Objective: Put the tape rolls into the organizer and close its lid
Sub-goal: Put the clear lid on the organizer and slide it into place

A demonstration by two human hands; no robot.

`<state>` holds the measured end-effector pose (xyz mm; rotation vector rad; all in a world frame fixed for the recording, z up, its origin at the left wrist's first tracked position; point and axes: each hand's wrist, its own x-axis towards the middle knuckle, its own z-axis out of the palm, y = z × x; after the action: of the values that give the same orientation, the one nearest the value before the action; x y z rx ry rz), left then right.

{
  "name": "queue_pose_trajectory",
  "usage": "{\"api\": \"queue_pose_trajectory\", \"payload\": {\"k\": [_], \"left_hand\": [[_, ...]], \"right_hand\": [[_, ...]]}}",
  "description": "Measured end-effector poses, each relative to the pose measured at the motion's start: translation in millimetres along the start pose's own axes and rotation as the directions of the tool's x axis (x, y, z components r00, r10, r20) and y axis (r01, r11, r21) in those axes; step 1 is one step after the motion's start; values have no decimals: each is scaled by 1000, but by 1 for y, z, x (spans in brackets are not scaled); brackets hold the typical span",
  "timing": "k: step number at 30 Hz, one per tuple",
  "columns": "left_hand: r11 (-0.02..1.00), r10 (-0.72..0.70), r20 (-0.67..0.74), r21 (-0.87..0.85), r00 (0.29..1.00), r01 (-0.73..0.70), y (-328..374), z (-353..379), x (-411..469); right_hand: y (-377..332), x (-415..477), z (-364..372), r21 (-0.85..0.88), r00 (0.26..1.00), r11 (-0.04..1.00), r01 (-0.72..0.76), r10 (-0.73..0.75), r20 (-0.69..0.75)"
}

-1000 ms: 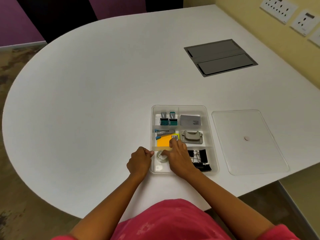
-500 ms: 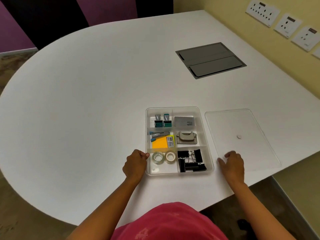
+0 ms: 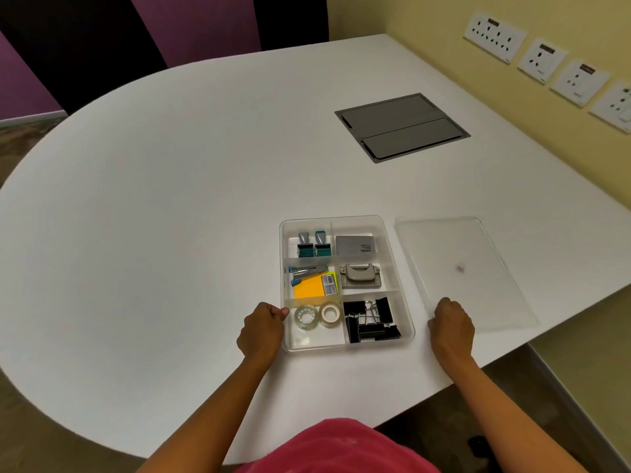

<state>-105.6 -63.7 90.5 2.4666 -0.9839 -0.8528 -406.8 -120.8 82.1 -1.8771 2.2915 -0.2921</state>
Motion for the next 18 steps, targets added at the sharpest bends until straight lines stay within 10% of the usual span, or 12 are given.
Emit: {"api": "queue_pose_trajectory", "payload": {"k": [11,18], "left_hand": [[960,89,16,-269,996,-82,-8,-4,-2],[858,151,42,-502,988,-110,1,-20,-13]], "right_hand": [[-62,-19,-89,272,883,904,328,-191,-429],[-109,-42,-136,893,984,420,161,1,-178]]}}
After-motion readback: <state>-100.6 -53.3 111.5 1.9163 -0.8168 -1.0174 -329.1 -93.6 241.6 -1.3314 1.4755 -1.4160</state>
